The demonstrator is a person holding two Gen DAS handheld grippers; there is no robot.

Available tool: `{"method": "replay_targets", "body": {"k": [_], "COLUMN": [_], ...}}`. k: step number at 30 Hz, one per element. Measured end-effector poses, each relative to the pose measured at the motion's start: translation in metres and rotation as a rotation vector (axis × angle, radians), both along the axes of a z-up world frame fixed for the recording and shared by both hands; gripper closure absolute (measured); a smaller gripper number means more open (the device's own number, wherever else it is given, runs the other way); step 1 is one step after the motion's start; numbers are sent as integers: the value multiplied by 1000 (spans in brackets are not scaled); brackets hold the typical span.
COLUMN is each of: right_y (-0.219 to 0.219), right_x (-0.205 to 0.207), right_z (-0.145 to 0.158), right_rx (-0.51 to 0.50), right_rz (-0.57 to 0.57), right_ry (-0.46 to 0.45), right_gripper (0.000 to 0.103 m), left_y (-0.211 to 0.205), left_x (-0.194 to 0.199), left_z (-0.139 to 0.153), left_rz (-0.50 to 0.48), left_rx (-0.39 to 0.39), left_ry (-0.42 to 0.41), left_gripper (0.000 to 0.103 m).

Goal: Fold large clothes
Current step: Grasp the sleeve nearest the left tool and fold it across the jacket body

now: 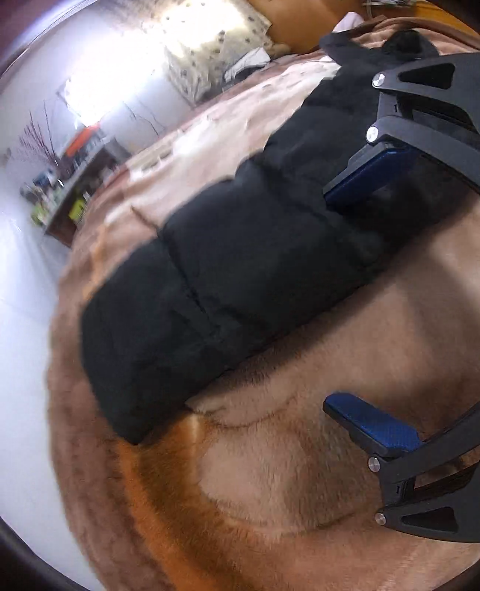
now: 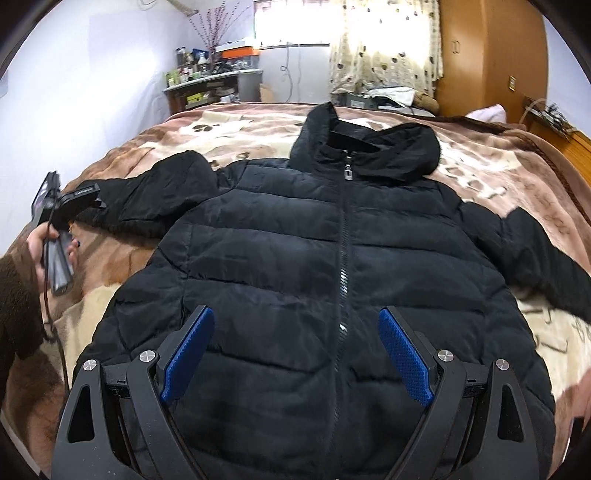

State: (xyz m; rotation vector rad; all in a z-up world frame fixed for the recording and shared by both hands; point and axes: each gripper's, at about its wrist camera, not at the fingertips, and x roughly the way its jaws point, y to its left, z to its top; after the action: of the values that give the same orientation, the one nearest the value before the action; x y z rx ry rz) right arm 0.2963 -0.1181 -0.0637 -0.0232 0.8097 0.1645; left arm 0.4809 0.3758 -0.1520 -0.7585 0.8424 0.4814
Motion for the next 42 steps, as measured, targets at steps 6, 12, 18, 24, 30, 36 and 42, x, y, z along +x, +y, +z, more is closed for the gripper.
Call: {"method": "replay_targets", "body": {"k": [6, 12, 18, 24, 30, 36, 42], "right_y": [11, 16, 14, 5, -11, -48, -79], "right_x": [14, 18, 21, 26, 29, 33, 37], "right_z": [-3, -1, 4, 18, 33, 47, 45], "right_rx": [-11, -19, -21, -10, -5, 46, 41], "right_rz": [28, 43, 34, 13, -11, -87, -147], "right_ry": [-4, -16, -23, -46, -79, -94, -91], "right_gripper": [13, 13, 13, 13, 13, 13, 13], "left_y": [-6, -22, -64, -139, -236, -317, -370], "left_x": [15, 25, 23, 5, -11, -21, -22], "left_z": [2, 15, 57, 107, 131, 120, 99], "left_rz": [-28, -68, -222, -399, -655, -809, -899], "left_rx": [33, 86, 307, 621, 897, 1026, 1039], "left_ry": [-14, -6, -72, -195, -280, -274, -233], "left_gripper": [11, 58, 89, 90, 90, 90, 90]}}
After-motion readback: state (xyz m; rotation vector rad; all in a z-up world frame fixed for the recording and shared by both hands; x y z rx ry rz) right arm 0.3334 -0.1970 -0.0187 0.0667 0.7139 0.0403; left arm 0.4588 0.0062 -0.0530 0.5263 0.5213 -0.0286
